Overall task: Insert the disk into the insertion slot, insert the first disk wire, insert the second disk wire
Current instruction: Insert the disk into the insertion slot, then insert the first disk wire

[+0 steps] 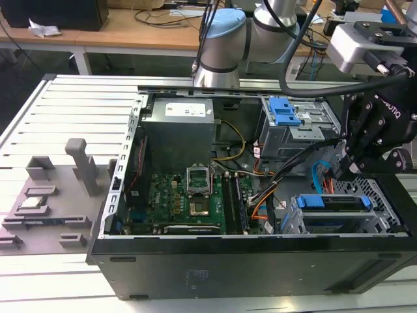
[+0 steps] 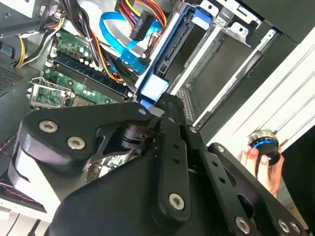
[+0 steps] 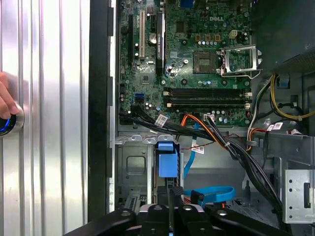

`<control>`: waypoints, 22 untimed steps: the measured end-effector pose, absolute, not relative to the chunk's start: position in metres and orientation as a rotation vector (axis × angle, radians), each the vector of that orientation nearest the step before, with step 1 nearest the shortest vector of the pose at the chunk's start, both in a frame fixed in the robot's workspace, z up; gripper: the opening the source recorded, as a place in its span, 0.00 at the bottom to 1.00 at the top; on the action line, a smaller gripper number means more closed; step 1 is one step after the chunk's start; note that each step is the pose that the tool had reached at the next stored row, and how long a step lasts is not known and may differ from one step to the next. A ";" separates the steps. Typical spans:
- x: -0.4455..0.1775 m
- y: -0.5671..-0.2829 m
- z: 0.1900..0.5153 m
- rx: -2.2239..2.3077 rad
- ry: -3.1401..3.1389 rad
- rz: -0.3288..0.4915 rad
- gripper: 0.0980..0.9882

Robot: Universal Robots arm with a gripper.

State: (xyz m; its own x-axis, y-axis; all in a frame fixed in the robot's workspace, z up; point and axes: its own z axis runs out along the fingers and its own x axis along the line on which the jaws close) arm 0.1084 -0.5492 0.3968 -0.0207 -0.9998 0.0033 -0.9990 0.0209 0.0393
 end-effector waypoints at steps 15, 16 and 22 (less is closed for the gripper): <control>0.124 -0.549 0.394 2.177 -2.223 -0.040 0.01; 0.127 -0.549 0.394 2.177 -2.222 -0.040 0.01; 0.146 -0.532 0.379 2.173 -2.219 -0.041 0.01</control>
State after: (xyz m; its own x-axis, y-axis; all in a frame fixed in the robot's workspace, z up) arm 0.1462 -0.5322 0.3794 -0.0208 -0.9998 0.0068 -0.9988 0.0211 0.0435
